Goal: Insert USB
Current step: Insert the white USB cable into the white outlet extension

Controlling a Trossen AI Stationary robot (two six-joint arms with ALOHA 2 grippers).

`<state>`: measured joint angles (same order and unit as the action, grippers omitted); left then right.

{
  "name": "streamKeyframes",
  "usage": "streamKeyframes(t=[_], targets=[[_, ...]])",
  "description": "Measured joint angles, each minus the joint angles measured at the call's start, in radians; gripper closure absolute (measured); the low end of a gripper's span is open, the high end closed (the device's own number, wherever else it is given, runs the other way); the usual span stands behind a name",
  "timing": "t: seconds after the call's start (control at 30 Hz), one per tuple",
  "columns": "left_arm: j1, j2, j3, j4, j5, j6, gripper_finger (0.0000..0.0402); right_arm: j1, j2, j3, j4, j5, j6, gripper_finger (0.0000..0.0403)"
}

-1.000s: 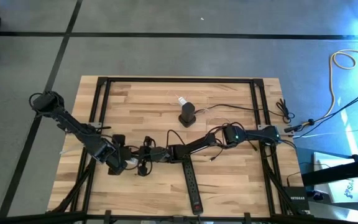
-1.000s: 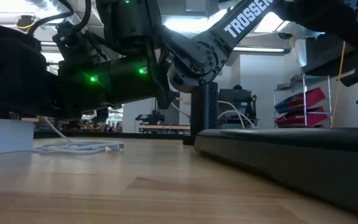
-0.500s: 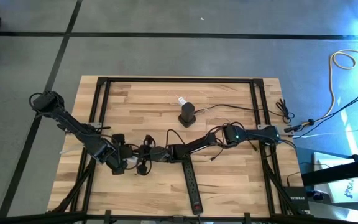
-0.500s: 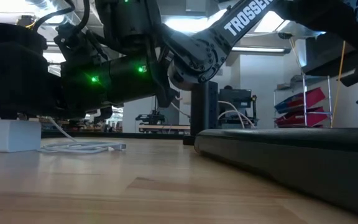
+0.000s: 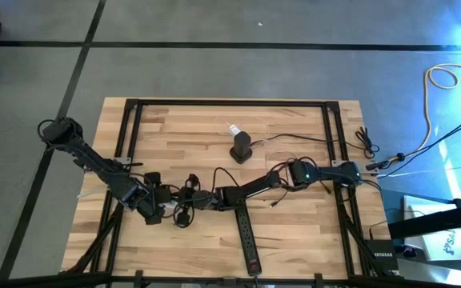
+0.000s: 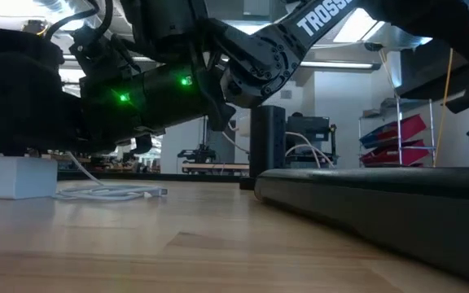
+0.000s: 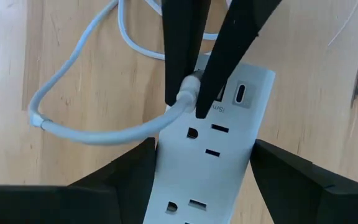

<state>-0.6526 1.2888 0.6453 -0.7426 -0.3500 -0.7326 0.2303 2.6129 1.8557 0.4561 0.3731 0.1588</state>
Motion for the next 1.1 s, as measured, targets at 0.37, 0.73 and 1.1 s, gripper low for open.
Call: streamKeyframes(t=[0.37, 0.73, 1.1], targets=[[-0.001, 0.000, 0.002, -0.007, 0.003, -0.043, 0.0165, 0.016, -0.021, -0.002, -0.068, 0.040, 0.068, 0.0398], [0.000, 0.000, 0.002, -0.030, 0.004, -0.025, 0.0165, 0.034, -0.032, -0.003, -0.103, 0.113, 0.048, 0.0398], [0.000, 0.000, 0.001, -0.034, 0.009, -0.020, 0.0165, 0.032, -0.029, -0.056, 0.048, 0.122, -0.032, 0.0398]])
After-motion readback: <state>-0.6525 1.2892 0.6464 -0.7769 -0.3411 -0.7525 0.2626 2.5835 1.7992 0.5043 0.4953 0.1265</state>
